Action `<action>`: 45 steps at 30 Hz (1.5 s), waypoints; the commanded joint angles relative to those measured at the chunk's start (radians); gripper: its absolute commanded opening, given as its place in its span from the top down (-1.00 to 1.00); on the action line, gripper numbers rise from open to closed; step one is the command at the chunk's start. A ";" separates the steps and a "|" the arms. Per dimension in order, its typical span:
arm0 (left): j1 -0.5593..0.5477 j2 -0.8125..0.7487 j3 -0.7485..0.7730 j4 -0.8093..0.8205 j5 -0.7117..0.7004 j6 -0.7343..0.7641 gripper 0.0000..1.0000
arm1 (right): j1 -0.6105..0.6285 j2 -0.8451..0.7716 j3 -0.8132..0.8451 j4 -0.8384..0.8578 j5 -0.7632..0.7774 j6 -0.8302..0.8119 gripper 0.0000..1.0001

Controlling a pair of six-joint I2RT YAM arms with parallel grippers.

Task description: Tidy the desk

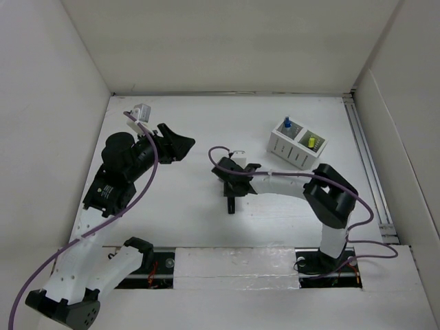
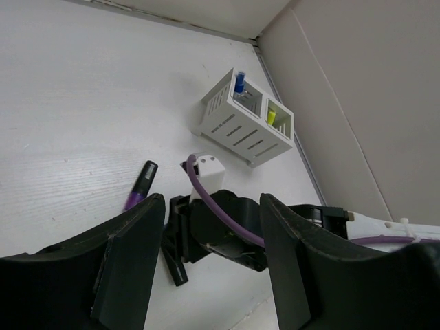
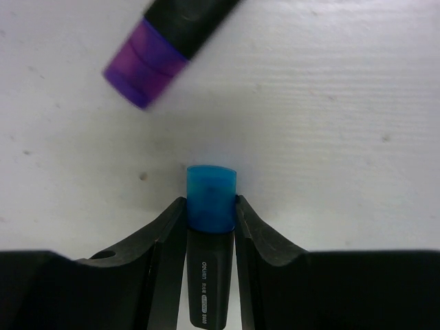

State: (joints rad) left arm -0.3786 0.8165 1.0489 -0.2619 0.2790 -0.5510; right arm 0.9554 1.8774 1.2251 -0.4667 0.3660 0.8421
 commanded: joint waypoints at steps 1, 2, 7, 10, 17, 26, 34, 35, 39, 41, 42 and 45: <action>-0.003 0.001 0.034 0.033 -0.006 0.017 -0.07 | 0.000 -0.109 -0.052 -0.029 0.042 0.006 0.71; -0.003 0.006 0.033 0.035 -0.001 0.017 -0.08 | -0.012 -0.166 -0.061 -0.036 0.056 0.003 0.73; -0.003 0.049 0.010 0.073 0.045 0.010 -0.08 | -0.150 -0.366 -0.099 -0.038 0.068 -0.058 0.82; -0.003 0.062 -0.021 0.114 0.080 0.005 -0.06 | -0.310 -0.474 -0.082 -0.015 0.067 -0.142 0.82; -0.199 0.153 0.090 0.095 -0.058 0.078 -0.04 | -0.683 -0.500 0.019 0.071 0.034 -0.267 0.84; -0.721 0.344 0.296 -0.054 -0.694 0.180 -0.06 | -0.889 -0.327 0.178 0.143 0.123 -0.347 0.82; -0.743 0.271 0.198 0.021 -0.695 0.074 -0.09 | -0.889 -0.323 0.076 0.229 0.217 -0.419 0.81; -0.728 0.259 0.180 0.027 -0.673 0.063 -0.09 | -0.889 -0.331 0.057 0.240 0.220 -0.419 0.81; -0.697 0.225 0.151 0.017 -0.693 0.034 -0.10 | -0.871 -0.343 0.014 0.275 0.238 -0.422 0.80; -0.697 0.208 0.142 0.010 -0.722 0.025 -0.10 | -0.862 -0.333 0.013 0.275 0.257 -0.437 0.79; -0.697 0.202 0.138 0.012 -0.728 0.017 -0.10 | -0.850 -0.327 0.014 0.272 0.267 -0.442 0.79; -0.697 0.178 0.125 0.016 -0.744 0.011 -0.13 | -0.837 -0.322 0.005 0.266 0.295 -0.443 0.79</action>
State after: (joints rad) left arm -1.0763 1.0248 1.1912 -0.2752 -0.4210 -0.5140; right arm 0.0986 1.5684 1.2324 -0.2615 0.6022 0.4198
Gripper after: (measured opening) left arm 0.560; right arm 0.357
